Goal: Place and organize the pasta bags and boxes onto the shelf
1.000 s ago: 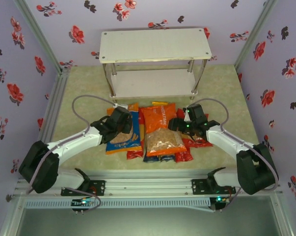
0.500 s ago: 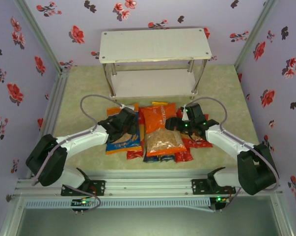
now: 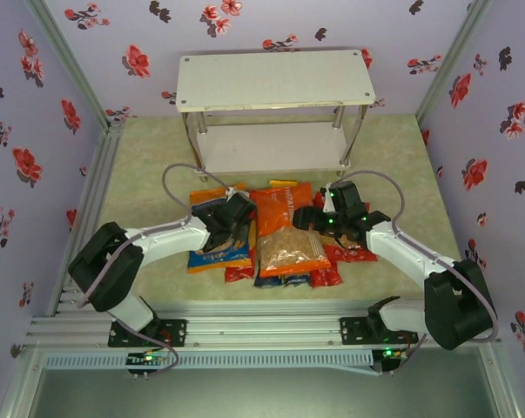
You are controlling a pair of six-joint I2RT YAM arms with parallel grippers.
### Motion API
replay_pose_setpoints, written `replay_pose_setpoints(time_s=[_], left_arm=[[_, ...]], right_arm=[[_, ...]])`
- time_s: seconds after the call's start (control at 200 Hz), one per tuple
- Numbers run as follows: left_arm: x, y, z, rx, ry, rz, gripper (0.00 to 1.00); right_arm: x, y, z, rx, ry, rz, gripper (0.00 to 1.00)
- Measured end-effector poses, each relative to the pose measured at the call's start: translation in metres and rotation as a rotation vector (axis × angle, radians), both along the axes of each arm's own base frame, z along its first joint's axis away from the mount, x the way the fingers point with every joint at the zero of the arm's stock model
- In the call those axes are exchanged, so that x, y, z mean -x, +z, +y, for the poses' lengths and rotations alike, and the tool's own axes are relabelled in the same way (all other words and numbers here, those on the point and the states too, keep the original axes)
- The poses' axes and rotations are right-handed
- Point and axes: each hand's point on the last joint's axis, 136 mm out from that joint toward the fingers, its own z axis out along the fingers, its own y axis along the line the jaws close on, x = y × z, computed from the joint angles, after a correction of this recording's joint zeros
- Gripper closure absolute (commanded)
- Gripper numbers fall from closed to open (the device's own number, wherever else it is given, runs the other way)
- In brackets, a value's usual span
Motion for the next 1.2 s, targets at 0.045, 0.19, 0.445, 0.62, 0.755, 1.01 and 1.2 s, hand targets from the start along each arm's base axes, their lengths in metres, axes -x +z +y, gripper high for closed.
replay_pose_setpoints(time_s=[0.045,0.19,0.445,0.62,0.755,1.01,1.2], left_arm=[[-0.001,-0.002,0.002,-0.016,0.006,-0.002,0.54],[-0.002,-0.004,0.01,-0.057,0.025,-0.011,0.54],[0.004,-0.011,0.025,-0.108,0.043,0.001,0.54],[0.011,-0.015,0.045,-0.132,0.069,0.024,0.52],[0.013,-0.017,0.069,-0.141,0.116,0.037,0.52],[0.007,-0.019,0.095,-0.125,0.203,0.057,0.5],[-0.004,-0.022,0.109,-0.071,0.268,0.063,0.48]], right_arm=[[0.0,0.0,0.0,0.0,0.0,0.0,0.14],[0.0,0.0,0.0,0.0,0.0,0.0,0.14],[0.0,0.002,0.0,-0.001,0.0,-0.003,0.14],[0.0,0.002,0.0,-0.002,0.001,-0.003,0.14],[0.001,0.002,0.001,-0.003,0.002,-0.004,0.14],[0.0,0.002,0.001,-0.003,0.002,-0.005,0.14],[0.0,0.003,0.001,-0.004,0.002,-0.007,0.14]])
